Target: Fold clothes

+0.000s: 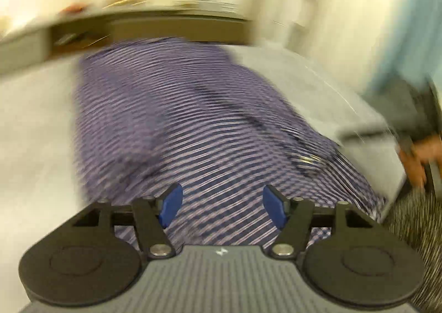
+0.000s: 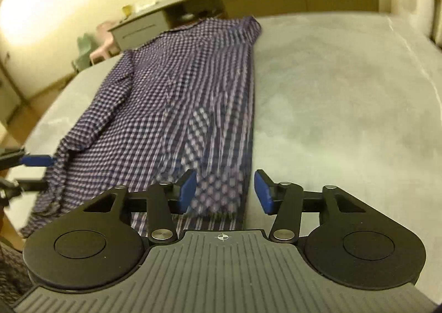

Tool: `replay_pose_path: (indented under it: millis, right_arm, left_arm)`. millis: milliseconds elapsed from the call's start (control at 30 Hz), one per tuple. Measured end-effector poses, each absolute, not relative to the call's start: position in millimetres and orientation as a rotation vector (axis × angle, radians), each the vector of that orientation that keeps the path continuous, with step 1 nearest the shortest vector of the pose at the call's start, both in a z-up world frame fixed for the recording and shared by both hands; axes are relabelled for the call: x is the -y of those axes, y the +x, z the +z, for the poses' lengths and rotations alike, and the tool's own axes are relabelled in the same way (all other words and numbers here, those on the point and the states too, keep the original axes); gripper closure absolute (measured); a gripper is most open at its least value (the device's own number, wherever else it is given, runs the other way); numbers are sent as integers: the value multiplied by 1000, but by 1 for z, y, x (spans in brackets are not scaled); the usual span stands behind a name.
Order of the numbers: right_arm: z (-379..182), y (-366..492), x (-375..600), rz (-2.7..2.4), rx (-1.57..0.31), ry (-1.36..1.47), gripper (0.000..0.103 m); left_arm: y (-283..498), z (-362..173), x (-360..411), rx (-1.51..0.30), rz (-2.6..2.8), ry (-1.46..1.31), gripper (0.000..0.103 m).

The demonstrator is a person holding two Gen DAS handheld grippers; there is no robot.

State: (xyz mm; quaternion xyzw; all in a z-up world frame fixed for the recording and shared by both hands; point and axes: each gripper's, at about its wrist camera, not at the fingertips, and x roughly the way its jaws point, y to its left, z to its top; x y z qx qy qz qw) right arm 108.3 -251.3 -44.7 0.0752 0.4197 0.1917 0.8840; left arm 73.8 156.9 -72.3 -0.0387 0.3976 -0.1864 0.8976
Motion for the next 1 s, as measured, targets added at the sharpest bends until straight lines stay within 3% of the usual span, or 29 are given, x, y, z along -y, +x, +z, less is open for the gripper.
replay_pose_path:
  millis: [133,300,400,500,533,600,633,700,867,1000]
  right_arm:
    - [-55,72,251,417,-911,131,43]
    - [-67,36,250,411,-917,103,36]
    - [-66,20,252,425,-913,117,37]
    - [-66,7,250,459,-913,114,48]
    - [-67,3,244,475,-912,95,54]
    - [-68,-1,232,490,-909,33,85]
    - [-68,-2,229,492,-906,10,90]
    - [-66,-2,227,497,-904,-5,98]
    - [-40,15,232,576,-866,76,101]
    - [2,66,235,646,-812,189,101]
  left_arm:
    - [35,-78,-226,-855,-213,-339,34]
    - [-4,-100,-246,-934,-151,-417,31]
    - [-19,-106,-235,-946,-162,-392,29]
    - [-16,-112,-221,-943,-195,-373,31]
    - [-16,-113,-216,-937,-196,-355,34]
    - [-15,-113,-209,-938,-184,-301,73]
    - [-14,-116,-210,-945,-185,-313,97]
    - [-9,-119,-212,-950,-193,-343,98]
    - [14,-105,-225,-883,-286,-491,98]
    - [76,-70,-251,-778,-363,-688,98]
